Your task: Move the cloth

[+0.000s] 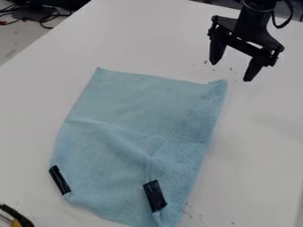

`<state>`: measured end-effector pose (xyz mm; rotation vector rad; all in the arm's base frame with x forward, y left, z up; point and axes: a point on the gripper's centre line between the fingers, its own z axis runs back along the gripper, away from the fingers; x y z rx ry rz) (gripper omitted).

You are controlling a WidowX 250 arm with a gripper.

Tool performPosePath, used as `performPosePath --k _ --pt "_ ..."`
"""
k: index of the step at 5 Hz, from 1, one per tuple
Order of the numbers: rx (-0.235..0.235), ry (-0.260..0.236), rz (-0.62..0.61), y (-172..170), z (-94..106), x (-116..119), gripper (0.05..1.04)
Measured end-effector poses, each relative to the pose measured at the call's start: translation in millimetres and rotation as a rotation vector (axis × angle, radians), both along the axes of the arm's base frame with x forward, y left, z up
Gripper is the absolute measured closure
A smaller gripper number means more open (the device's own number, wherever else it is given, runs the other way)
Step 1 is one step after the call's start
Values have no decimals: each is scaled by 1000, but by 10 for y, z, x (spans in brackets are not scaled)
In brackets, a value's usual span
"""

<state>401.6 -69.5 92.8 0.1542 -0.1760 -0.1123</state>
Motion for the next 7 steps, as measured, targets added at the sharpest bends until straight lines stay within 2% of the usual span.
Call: performPosePath --k 1,2,3,4,5,6,7 --pt "10 45 7 9 -182 -39 83" --pt "14 68 61 36 -327 -217 83" --pt "4 66 70 -37 -335 -306 83" --pt "-14 87 135 -57 -264 -572 84" --pt "-12 99 260 -137 -142 -1072 84" --pt "-14 77 340 -87 -87 -1463 84" --pt "-26 66 395 -33 -133 -1698 84"
